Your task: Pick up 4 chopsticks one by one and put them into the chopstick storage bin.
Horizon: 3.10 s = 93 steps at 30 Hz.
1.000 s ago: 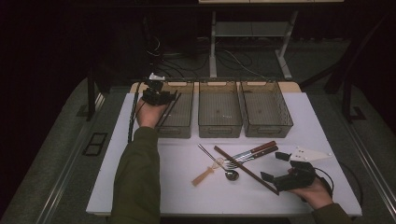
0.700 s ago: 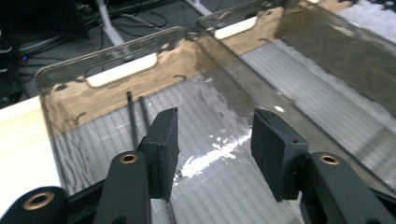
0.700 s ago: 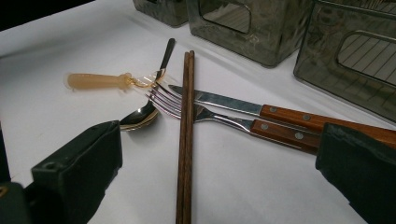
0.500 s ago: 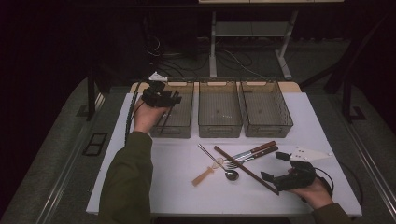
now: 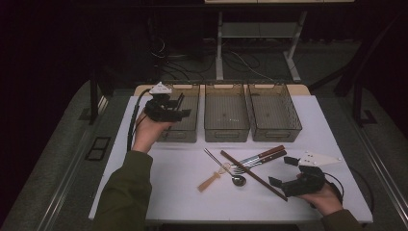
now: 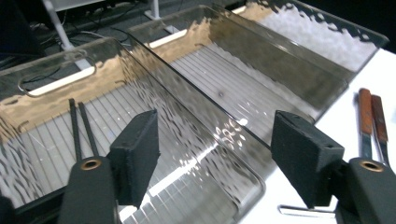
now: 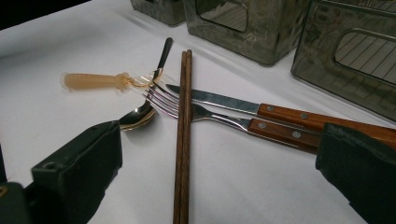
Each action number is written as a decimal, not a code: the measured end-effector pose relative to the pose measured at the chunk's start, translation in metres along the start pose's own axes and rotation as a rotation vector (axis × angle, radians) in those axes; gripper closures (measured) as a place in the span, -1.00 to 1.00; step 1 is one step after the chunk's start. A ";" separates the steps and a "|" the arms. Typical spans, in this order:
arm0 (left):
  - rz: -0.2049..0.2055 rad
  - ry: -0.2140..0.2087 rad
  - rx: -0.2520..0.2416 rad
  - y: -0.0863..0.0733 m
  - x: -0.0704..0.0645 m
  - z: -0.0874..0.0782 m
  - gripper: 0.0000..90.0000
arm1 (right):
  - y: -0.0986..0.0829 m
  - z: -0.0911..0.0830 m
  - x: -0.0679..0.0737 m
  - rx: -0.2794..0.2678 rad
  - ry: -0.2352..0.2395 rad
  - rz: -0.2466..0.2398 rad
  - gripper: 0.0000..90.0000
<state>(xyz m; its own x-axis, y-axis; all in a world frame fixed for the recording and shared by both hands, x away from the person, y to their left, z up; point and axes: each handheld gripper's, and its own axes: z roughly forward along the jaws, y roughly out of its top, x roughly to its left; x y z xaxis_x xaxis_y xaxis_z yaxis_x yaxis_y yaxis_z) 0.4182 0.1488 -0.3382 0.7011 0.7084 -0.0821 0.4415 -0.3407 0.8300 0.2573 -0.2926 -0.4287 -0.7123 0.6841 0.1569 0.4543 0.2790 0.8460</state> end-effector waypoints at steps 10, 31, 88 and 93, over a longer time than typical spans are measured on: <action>0.032 -0.024 -0.013 -0.032 -0.025 -0.015 -0.53 | 0.000 0.000 0.000 -0.001 -0.001 0.000 -0.98; 0.070 -0.036 -0.036 -0.093 -0.057 -0.033 -0.96 | 0.000 -0.002 0.000 -0.008 0.001 0.005 -0.98; 0.078 -0.156 0.018 -0.151 -0.087 -0.041 -1.00 | 0.018 -0.002 -0.009 0.107 -0.016 0.000 -0.83; 0.081 -0.161 0.016 -0.151 -0.087 -0.041 -1.00 | 0.021 -0.001 -0.011 0.117 -0.009 -0.008 -0.69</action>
<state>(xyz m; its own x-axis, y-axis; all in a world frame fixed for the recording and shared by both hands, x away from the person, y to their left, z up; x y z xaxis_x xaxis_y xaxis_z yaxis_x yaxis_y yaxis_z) 0.2675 0.1639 -0.4332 0.8144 0.5710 -0.1037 0.3882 -0.4033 0.8286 0.2741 -0.2948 -0.4118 -0.7117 0.6874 0.1449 0.5082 0.3614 0.7817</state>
